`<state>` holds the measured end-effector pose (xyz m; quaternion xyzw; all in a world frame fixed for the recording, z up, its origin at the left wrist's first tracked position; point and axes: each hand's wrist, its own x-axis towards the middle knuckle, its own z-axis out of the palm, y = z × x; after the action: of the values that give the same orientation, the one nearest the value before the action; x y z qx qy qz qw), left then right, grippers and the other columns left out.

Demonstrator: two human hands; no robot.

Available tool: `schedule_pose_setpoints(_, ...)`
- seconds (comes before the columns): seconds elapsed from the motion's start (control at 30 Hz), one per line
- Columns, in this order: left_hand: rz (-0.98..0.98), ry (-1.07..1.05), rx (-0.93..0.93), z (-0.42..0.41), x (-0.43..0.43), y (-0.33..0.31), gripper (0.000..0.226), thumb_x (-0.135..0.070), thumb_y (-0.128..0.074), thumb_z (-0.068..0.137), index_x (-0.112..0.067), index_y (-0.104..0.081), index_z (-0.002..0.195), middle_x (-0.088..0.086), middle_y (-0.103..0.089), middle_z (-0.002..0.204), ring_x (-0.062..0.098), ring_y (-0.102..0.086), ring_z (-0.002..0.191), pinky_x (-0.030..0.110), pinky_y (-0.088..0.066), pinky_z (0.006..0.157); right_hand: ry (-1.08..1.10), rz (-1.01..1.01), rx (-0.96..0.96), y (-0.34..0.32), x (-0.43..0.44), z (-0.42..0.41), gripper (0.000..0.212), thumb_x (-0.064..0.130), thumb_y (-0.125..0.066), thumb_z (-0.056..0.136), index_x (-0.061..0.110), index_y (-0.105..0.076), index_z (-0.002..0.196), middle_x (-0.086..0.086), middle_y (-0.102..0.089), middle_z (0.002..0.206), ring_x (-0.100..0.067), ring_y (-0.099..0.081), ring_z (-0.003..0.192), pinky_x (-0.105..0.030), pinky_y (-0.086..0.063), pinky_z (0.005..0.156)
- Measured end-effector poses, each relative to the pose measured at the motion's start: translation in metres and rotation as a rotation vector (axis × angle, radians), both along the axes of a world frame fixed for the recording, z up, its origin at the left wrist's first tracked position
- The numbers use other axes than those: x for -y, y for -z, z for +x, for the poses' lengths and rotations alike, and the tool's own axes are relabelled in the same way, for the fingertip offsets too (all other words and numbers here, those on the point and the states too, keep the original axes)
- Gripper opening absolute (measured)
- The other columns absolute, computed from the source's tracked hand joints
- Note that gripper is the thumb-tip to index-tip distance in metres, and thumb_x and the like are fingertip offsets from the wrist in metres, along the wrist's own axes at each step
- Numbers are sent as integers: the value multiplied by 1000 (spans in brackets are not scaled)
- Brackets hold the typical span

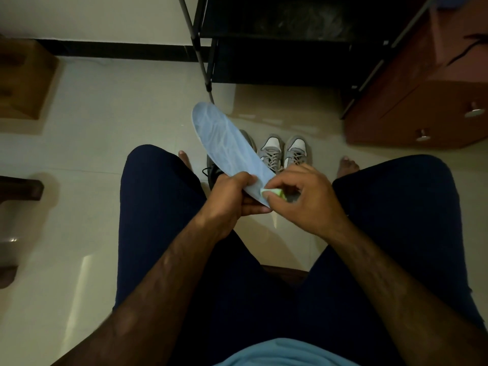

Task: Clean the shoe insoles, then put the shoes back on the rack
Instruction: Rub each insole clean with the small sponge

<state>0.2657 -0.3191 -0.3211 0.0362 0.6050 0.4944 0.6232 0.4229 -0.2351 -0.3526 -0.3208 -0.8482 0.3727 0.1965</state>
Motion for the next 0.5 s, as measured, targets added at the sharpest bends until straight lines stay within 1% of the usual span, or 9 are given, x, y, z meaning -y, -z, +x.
schedule_pose_setpoints(0.1, 25, 4, -3, 0, -2, 2, 17, -7, -46, 103, -4, -54, 118, 31, -71, 111, 43, -74, 95, 44, -65, 77, 155, -29, 5, 6, -14, 0, 7, 34, -78, 83, 30, -78, 88, 14, -68, 84, -9, -59, 80, -36, -52, 71)
schedule_pose_setpoints(0.13, 27, 4, 0, -1, -3, 3, 18, -8, -45, 104, -4, -55, 119, 30, -71, 112, 44, -74, 97, 43, -65, 77, 170, -28, 14, 7, -15, -1, 7, 34, -78, 83, 29, -78, 88, 14, -68, 84, -8, -59, 79, -37, -52, 70)
schedule_pose_setpoints(0.17, 23, 3, 1, -1, -4, 4, 21, -8, -45, 104, 0, -54, 121, 30, -71, 111, 44, -73, 97, 43, -65, 76, 139, -39, 18, 6, -13, -1, 6, 32, -79, 83, 28, -78, 88, 13, -67, 84, -8, -59, 76, -35, -52, 68)
schedule_pose_setpoints(0.23, 0, 8, -10, -2, -6, 6, 26, -10, -46, 105, 8, -53, 123, 34, -70, 110, 46, -73, 97, 42, -65, 75, 40, -80, 11, 1, -4, -2, 7, 27, -81, 82, 26, -79, 89, 13, -66, 83, -9, -59, 72, -27, -49, 64)
schedule_pose_setpoints(0.3, -10, 16, -20, -2, -7, 5, 21, -10, -47, 105, 6, -54, 117, 36, -69, 111, 48, -72, 98, 42, -65, 75, 16, -106, 14, 0, -3, -2, 8, 25, -82, 82, 26, -80, 90, 15, -65, 82, -10, -59, 71, -21, -45, 62)
schedule_pose_setpoints(0.33, -7, 11, -21, -2, -9, 5, 18, -10, -46, 105, 3, -53, 115, 35, -69, 112, 48, -71, 99, 43, -65, 76, 47, -104, 30, 2, -6, -2, 9, 27, -82, 83, 27, -80, 91, 16, -64, 82, -8, -59, 71, -21, -46, 62)
schedule_pose_setpoints(0.37, -1, -1, -16, -2, -10, 5, 18, -10, -46, 105, 1, -53, 117, 34, -69, 113, 47, -72, 99, 44, -65, 77, 97, -91, 51, 5, -11, -3, 9, 29, -82, 83, 29, -80, 91, 17, -64, 81, -6, -58, 71, -23, -48, 62)
schedule_pose_setpoints(0.43, 6, -24, -7, -2, -15, 10, 28, -9, -47, 104, 5, -49, 128, 31, -70, 113, 45, -73, 97, 45, -65, 78, 201, -66, 87, 10, -18, -4, 9, 31, -82, 83, 30, -79, 92, 17, -63, 82, -4, -56, 71, -30, -52, 66)
schedule_pose_setpoints(0.5, -3, -32, -5, -1, -19, 13, 32, -10, -47, 104, 7, -48, 132, 31, -71, 112, 45, -73, 97, 45, -65, 76, 232, -51, 107, 10, -18, -6, 9, 31, -81, 83, 30, -78, 91, 14, -64, 83, -5, -57, 71, -34, -54, 68)
